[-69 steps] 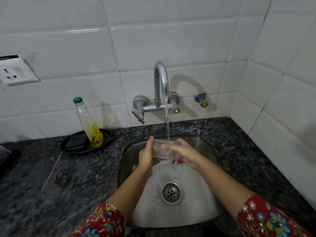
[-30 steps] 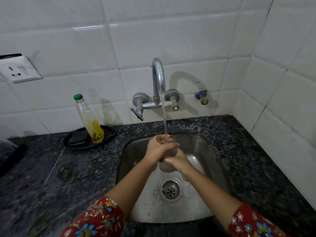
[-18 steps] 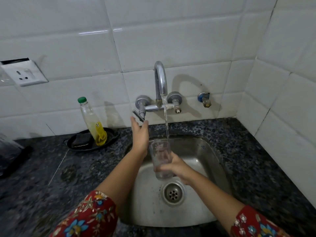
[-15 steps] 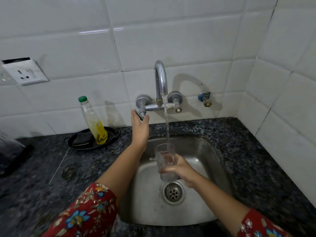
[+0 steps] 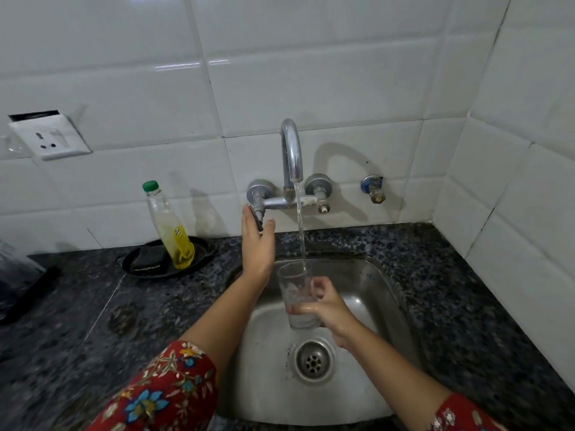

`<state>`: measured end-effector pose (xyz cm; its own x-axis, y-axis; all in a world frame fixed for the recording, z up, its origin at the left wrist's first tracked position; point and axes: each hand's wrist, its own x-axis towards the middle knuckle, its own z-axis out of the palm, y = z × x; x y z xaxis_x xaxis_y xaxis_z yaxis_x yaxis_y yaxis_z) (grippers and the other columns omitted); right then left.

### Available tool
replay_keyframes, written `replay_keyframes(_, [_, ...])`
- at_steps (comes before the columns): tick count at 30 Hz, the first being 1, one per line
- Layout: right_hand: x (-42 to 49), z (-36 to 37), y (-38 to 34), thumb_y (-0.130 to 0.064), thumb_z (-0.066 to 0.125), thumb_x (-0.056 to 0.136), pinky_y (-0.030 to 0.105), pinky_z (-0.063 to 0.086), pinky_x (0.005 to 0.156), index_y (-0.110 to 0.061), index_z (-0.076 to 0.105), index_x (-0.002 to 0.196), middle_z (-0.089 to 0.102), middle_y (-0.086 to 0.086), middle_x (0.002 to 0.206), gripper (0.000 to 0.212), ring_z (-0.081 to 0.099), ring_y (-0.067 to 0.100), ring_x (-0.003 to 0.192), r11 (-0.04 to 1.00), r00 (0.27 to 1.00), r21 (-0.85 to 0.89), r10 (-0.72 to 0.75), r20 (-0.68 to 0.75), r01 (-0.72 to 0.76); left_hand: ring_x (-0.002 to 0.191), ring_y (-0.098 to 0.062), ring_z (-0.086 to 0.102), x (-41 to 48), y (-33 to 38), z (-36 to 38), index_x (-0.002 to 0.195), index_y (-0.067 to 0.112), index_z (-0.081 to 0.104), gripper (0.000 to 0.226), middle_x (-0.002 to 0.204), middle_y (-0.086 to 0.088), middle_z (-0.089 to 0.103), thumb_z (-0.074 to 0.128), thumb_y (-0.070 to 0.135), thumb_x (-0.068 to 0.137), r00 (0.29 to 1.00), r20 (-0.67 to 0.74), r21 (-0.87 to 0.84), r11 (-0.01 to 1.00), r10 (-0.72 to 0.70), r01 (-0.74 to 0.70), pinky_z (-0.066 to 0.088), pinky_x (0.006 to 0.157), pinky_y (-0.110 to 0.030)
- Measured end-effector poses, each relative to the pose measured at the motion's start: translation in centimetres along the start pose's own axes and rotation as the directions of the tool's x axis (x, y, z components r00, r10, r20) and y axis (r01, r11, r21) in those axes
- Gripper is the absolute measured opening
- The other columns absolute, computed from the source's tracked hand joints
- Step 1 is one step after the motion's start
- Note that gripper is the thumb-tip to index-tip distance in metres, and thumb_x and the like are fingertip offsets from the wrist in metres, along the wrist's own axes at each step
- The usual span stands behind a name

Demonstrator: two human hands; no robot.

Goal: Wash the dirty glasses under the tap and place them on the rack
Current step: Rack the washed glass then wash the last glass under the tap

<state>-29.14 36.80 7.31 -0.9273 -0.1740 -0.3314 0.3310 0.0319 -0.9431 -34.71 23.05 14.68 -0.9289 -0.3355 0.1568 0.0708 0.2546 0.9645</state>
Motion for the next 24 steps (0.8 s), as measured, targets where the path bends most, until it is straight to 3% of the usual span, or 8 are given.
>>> replay_keyframes(3, [0.4,0.0,0.2,-0.021,0.085,0.064,0.045,0.054,0.082,-0.022,0.045,0.115,0.059,0.004,0.120,0.065,0.062,0.026,0.104,0.987,0.998,0.152,0.059,0.004,-0.058,0.147,-0.013,0.022,-0.3,-0.1,-0.4,0.155,0.020,0.016,0.060,0.162,0.003,0.019,0.044,0.025,0.102,0.997,0.043,0.058,0.996,0.061,-0.063,0.018,0.109,-0.019])
replay_keyframes(6, [0.4,0.1,0.3,-0.026,0.085,0.061,0.049,0.055,0.081,-0.022,0.047,0.112,0.057,0.005,0.121,0.064,0.059,0.031,0.109,0.976,0.993,0.192,0.092,0.074,-0.105,0.145,-0.015,0.027,0.0,-0.1,-1.4,0.154,0.021,0.022,0.058,0.160,0.001,0.026,0.046,0.028,0.102,0.989,0.108,0.124,0.985,0.104,-0.117,0.024,0.115,-0.027])
replay_keyframes(9, [-0.4,-0.1,0.3,-0.010,0.073,0.076,0.039,0.055,0.070,-0.018,0.046,0.111,0.058,0.008,0.120,0.045,0.061,0.027,0.101,0.968,0.989,0.212,0.114,0.096,-0.133,0.146,-0.015,0.024,-0.3,-0.2,-2.3,0.155,0.021,0.017,0.061,0.161,0.000,0.022,0.046,0.029,0.102,0.974,0.201,0.144,0.980,0.105,-0.135,0.021,0.120,-0.038])
replay_keyframes(11, [-1.1,-0.7,-0.1,-0.002,0.065,0.082,0.037,0.055,0.065,-0.014,0.046,0.115,0.058,0.010,0.115,0.040,0.062,0.023,0.090,0.969,0.981,0.185,0.141,0.133,-0.165,0.147,-0.014,0.022,-1.8,-0.9,-2.2,0.155,0.023,0.016,0.063,0.161,0.002,0.020,0.047,0.031,0.101,0.970,0.226,0.144,0.981,0.093,-0.128,0.021,0.120,-0.038])
replay_keyframes(13, [-1.7,-1.6,-0.3,-0.002,0.068,0.080,0.034,0.055,0.064,-0.012,0.051,0.116,0.062,0.009,0.111,0.041,0.063,0.022,0.085,0.979,0.977,0.110,0.154,0.149,-0.171,0.145,-0.012,0.026,-4.2,-2.0,-1.8,0.154,0.023,0.023,0.060,0.159,0.005,0.026,0.048,0.032,0.100,0.972,0.232,0.123,0.991,0.027,-0.057,0.024,0.118,-0.033])
replay_keyframes(18, [-2.0,-4.0,-0.4,-0.010,0.082,0.066,0.038,0.054,0.076,-0.021,0.058,0.107,0.064,0.003,0.114,0.049,0.063,0.024,0.100,0.988,0.989,0.042,0.146,0.002,-0.146,0.130,-0.012,0.048,-8.2,-5.6,-1.9,0.136,0.022,0.053,0.036,0.140,0.005,0.053,0.050,0.025,0.100,0.970,0.239,0.132,0.988,0.040,-0.073,0.041,0.110,-0.038])
replay_keyframes(21, [-2.3,-5.1,-0.6,-0.008,0.083,0.066,0.031,0.056,0.068,-0.016,0.049,0.117,0.063,0.007,0.117,0.062,0.064,0.019,0.094,0.983,0.989,0.138,0.135,-0.067,-0.125,0.125,-0.011,0.051,-9.2,-6.2,-2.0,0.131,0.023,0.056,0.033,0.133,0.005,0.055,0.054,0.023,0.098,0.976,0.219,0.173,0.984,0.012,-0.051,0.042,0.104,-0.028])
replay_keyframes(24, [-2.4,-5.6,-1.2,-0.005,0.084,0.063,0.032,0.053,0.074,-0.019,0.046,0.113,0.062,0.008,0.119,0.064,0.063,0.021,0.099,0.983,0.991,0.176,0.071,-0.114,-0.050,0.122,-0.010,0.052,-10.3,-6.3,-1.7,0.130,0.023,0.056,0.034,0.130,0.007,0.055,0.057,0.027,0.097,0.972,0.230,0.203,0.979,-0.055,0.008,0.041,0.101,-0.024])
